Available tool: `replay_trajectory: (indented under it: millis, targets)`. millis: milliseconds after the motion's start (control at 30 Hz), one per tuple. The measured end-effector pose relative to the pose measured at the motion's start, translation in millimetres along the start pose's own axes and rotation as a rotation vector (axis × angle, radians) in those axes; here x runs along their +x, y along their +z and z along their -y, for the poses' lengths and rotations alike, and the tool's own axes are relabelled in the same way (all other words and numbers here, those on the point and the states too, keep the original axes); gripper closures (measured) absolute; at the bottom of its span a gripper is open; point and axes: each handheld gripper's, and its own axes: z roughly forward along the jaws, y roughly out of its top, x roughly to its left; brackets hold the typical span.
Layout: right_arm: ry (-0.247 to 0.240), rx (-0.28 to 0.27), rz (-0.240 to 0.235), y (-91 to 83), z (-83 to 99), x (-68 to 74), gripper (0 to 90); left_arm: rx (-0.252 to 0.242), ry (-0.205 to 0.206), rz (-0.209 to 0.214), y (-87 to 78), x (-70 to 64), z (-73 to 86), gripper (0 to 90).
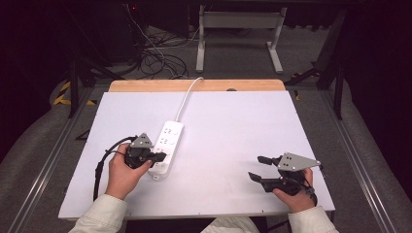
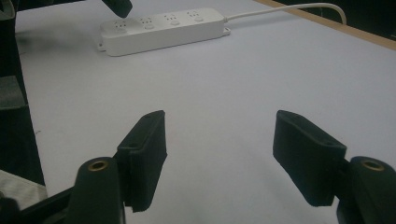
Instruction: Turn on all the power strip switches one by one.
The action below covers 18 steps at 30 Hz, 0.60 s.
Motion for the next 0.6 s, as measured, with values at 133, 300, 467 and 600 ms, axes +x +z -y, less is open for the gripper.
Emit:
replay_trajectory:
  millis: [133,300,467,600]
  targets:
    - [0.001,-0.001,0.001,-0.2,0.0,-0.2,35.4,0.026,0.015,0.003,3.0,-0.4,0.2,90.0]
    - [0.001,-0.001,0.0,-0.4,0.1,-0.3,35.4,0.062,0.031,0.01,6.8,-2.1,0.4,90.0]
    - [-0.001,0.0,-0.003,-0.5,0.1,-0.1,35.4,0.085,0.04,0.015,9.3,-3.4,1.2,90.0]
    - [-0.001,-0.001,-0.003,-0.7,0.2,-0.1,35.4,0.089,0.041,0.016,9.1,-3.3,1.2,90.0]
